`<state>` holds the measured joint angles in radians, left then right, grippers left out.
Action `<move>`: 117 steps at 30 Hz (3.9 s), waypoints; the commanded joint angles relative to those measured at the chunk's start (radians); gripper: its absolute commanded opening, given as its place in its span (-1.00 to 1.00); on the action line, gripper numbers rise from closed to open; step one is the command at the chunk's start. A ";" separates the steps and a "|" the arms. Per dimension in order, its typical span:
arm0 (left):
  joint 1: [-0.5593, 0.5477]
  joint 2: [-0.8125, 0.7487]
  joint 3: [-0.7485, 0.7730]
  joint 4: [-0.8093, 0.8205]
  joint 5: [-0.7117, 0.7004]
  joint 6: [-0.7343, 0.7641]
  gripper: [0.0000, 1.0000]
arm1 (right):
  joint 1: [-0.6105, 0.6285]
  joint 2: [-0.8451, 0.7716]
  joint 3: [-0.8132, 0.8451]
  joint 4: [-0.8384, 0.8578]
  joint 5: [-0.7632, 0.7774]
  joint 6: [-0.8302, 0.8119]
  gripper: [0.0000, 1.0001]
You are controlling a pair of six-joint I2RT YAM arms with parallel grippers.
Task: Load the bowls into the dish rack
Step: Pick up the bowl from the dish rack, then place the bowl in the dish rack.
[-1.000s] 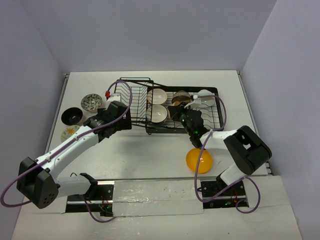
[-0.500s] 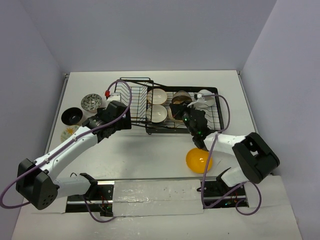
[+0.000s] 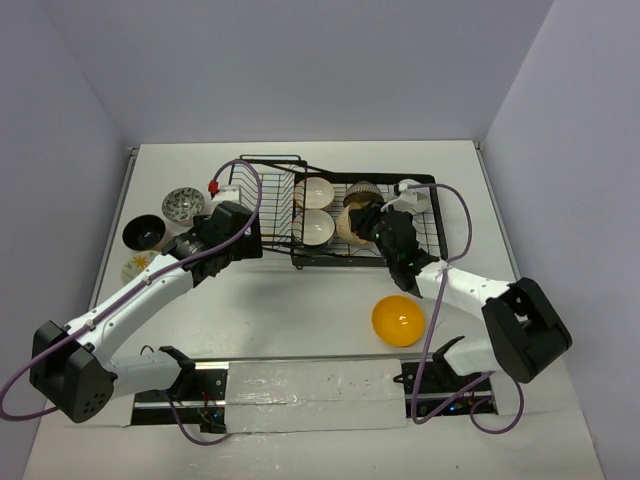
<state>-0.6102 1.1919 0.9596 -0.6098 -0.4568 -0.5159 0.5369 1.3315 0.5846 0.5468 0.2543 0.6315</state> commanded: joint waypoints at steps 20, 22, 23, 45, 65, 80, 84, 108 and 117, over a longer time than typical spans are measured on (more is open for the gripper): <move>0.000 -0.025 0.030 0.021 -0.003 0.013 0.91 | -0.020 0.157 0.113 -0.021 -0.061 0.059 -1.00; 0.000 -0.028 0.030 0.021 -0.002 0.013 0.91 | -0.020 0.118 0.095 -0.016 -0.046 0.076 -1.00; 0.001 -0.028 0.030 0.022 -0.002 0.013 0.90 | -0.020 0.104 0.084 -0.008 -0.038 0.085 -1.00; -0.003 -0.043 0.019 0.044 0.044 0.001 0.87 | -0.023 0.293 -0.295 1.219 0.157 0.278 -1.00; -0.006 -0.023 0.018 0.050 0.064 0.001 0.86 | 0.017 0.340 -0.166 1.220 0.123 0.148 -1.00; -0.007 -0.011 0.016 0.045 0.050 0.002 0.88 | 0.006 0.417 -0.008 1.220 0.051 0.136 -1.00; -0.008 -0.002 0.014 0.044 0.053 0.007 0.88 | -0.015 0.419 -0.015 1.220 0.036 0.148 -1.00; -0.006 -0.035 0.025 0.047 -0.026 0.004 0.89 | -0.137 0.345 -0.059 1.179 -0.325 0.323 -1.00; 0.016 -0.066 0.027 0.059 -0.046 0.005 0.90 | -0.169 0.262 -0.019 1.000 -0.461 0.278 -1.00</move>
<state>-0.6071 1.1503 0.9596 -0.5861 -0.4881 -0.5163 0.3794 1.6642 0.5064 1.2411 -0.1204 0.9192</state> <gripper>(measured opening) 0.949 0.101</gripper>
